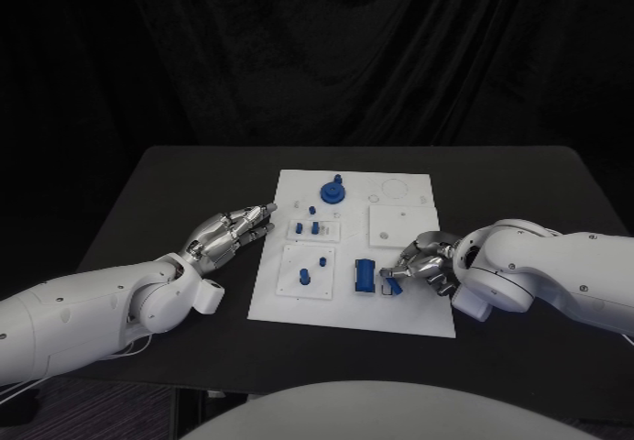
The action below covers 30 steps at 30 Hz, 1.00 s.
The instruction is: Assemble the parts on the task board
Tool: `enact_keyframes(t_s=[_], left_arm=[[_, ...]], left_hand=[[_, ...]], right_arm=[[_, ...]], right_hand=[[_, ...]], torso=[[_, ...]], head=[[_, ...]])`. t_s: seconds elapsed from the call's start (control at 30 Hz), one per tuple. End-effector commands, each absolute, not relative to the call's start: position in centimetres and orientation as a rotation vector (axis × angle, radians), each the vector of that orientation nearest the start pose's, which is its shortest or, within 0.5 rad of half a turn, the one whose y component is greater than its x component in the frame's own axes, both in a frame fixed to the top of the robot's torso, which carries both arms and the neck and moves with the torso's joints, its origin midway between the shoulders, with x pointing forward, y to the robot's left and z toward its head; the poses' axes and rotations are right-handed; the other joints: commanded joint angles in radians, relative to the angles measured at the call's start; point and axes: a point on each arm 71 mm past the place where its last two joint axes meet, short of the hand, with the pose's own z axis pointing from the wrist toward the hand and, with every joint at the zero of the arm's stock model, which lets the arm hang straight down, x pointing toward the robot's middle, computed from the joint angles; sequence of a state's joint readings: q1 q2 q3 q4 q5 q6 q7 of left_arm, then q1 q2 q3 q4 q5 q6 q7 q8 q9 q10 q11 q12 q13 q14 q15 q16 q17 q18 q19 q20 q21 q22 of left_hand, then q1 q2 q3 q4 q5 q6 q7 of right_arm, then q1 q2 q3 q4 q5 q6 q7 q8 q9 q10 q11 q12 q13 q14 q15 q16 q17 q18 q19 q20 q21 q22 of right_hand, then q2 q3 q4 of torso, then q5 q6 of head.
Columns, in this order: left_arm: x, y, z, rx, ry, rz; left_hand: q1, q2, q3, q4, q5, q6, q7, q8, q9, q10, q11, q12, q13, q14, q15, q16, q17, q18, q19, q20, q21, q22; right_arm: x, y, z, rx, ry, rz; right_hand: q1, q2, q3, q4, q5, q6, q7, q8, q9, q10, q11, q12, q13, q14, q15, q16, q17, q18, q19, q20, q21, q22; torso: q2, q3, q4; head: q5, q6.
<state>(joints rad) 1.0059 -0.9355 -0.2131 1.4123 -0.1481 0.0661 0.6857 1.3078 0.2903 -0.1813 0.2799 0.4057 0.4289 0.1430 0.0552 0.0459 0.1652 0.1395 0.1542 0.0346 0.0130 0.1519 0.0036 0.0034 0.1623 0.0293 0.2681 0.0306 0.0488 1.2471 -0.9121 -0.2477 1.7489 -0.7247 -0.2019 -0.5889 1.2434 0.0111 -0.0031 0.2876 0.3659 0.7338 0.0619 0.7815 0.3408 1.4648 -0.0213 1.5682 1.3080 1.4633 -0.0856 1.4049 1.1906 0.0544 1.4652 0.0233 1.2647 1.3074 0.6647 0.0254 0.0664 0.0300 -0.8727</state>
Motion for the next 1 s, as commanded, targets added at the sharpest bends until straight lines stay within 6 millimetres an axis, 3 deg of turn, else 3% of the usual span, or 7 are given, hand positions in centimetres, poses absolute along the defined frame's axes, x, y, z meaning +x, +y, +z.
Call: enact_keyframes(t_s=[0.03, 0.43, 0.57, 0.7, 0.8, 0.83, 1.0], left_arm=[[41.61, 27.2, -30.14, -0.982, 1.49, -1.799], [41.57, 27.22, -30.26, -0.987, 1.496, -1.799], [41.55, 27.19, -30.29, -0.988, 1.498, -1.8], [41.55, 27.18, -30.32, -0.989, 1.5, -1.801], [41.56, 27.17, -30.34, -0.99, 1.502, -1.801], [41.56, 27.16, -30.35, -0.99, 1.503, -1.801], [41.55, 27.15, -30.39, -0.992, 1.506, -1.8]], left_hand=[[0.011, -0.002, 0.006, -0.001, 0.005, -0.005, 0.003, 0.003, 0.001, -0.007, 0.0, 0.002, 0.0, -0.002, 0.008, 0.0, 0.0, 0.019, 0.0, 0.008, -0.003, -0.001], [0.042, -0.004, 0.02, -0.015, 0.037, -0.005, 0.002, 0.004, 0.001, -0.007, 0.002, 0.005, 0.001, 0.0, 0.013, 0.001, 0.001, 0.018, 0.0, 0.011, -0.003, -0.002], [0.051, -0.004, 0.024, -0.02, 0.047, -0.005, 0.002, 0.004, 0.001, -0.007, 0.002, 0.005, 0.001, 0.001, 0.014, 0.001, 0.001, 0.018, 0.001, 0.011, -0.003, -0.002], [0.054, -0.004, 0.025, -0.022, 0.052, -0.004, 0.003, 0.004, 0.001, -0.007, 0.003, 0.006, 0.001, 0.001, 0.015, 0.001, 0.001, 0.018, 0.001, 0.012, -0.003, -0.002], [0.055, -0.004, 0.026, -0.023, 0.053, -0.005, 0.003, 0.004, 0.001, -0.007, 0.003, 0.005, 0.001, 0.001, 0.015, 0.001, 0.001, 0.018, 0.001, 0.012, -0.003, -0.002], [0.055, -0.004, 0.026, -0.023, 0.053, -0.005, 0.003, 0.004, 0.001, -0.007, 0.003, 0.005, 0.001, 0.001, 0.015, 0.001, 0.001, 0.018, 0.001, 0.012, -0.003, -0.002], [0.057, -0.004, 0.027, -0.024, 0.056, -0.005, 0.003, 0.004, 0.001, -0.007, 0.003, 0.005, 0.001, 0.001, 0.016, 0.001, 0.001, 0.018, 0.001, 0.012, -0.003, -0.002]], right_arm=[[40.24, -20.18, -26.07, 0.626, 2.421, 0.502], [40.39, -20.28, -26.04, 0.637, 2.404, 0.503], [40.41, -20.29, -26.04, 0.638, 2.403, 0.503], [40.4, -20.32, -26.05, 0.638, 2.405, 0.501], [40.39, -20.33, -26.06, 0.636, 2.408, 0.501], [40.37, -20.32, -26.07, 0.633, 2.411, 0.5], [40.3, -20.31, -26.1, 0.626, 2.422, 0.5]], right_hand=[[-0.024, 0.006, -0.009, 0.004, -0.009, -0.009, 0.001, 0.002, 0.002, 0.106, 0.008, 0.003, 0.263, 0.045, 0.005, -0.008, -0.004, 0.015, 0.003, 0.005, -0.01, 0.171], [-0.049, 0.046, -0.014, 0.003, 0.018, -0.003, -0.002, 0.007, 0.011, 0.106, 0.006, 0.003, 0.263, 0.042, 0.005, -0.014, -0.016, 0.023, -0.011, 0.007, -0.05, 0.16], [-0.049, 0.06, -0.013, 0.002, 0.04, 0.019, -0.013, 0.035, 0.027, 0.106, -0.002, 0.003, 0.263, 0.043, -0.001, -0.015, -0.018, 0.023, -0.011, 0.003, -0.052, 0.16], [-0.045, 0.059, -0.014, 0.001, 0.045, 0.021, -0.018, 0.05, 0.037, 0.106, -0.007, 0.003, 0.263, 0.042, -0.004, -0.015, -0.019, 0.023, -0.011, 0.0, -0.053, 0.16], [-0.043, 0.052, -0.02, 0.002, 0.036, 0.017, -0.022, 0.071, 0.052, 0.106, -0.011, 0.003, 0.263, 0.042, -0.008, -0.017, -0.022, 0.023, -0.011, -0.004, -0.056, 0.159], [-0.049, 0.047, -0.029, 0.002, 0.016, 0.003, -0.022, 0.084, 0.063, 0.106, -0.011, 0.003, 0.263, 0.042, -0.009, -0.017, -0.023, 0.024, -0.011, -0.006, -0.06, 0.158], [-0.069, 0.046, -0.046, 0.003, -0.019, -0.013, -0.02, 0.099, 0.077, 0.106, -0.009, 0.003, 0.263, 0.042, -0.008, -0.018, -0.025, 0.025, -0.013, -0.006, -0.068, 0.157]], torso=[[0.0, 0.0002, 0.0001], [0.0, 0.0001, 0.0003], [0.0, 0.0001, 0.0001], [0.0, 0.0002, 0.0002], [0.0, 0.0001, 0.0002], [0.0, 0.0001, -0.0001], [0.0, 0.0002, 0.0004]], head=[[0.001, 0.0], [0.001, 0.0], [0.003, 0.0], [0.004, 0.0], [0.003, 0.0], [0.004, 0.0], [0.005, 0.0]])
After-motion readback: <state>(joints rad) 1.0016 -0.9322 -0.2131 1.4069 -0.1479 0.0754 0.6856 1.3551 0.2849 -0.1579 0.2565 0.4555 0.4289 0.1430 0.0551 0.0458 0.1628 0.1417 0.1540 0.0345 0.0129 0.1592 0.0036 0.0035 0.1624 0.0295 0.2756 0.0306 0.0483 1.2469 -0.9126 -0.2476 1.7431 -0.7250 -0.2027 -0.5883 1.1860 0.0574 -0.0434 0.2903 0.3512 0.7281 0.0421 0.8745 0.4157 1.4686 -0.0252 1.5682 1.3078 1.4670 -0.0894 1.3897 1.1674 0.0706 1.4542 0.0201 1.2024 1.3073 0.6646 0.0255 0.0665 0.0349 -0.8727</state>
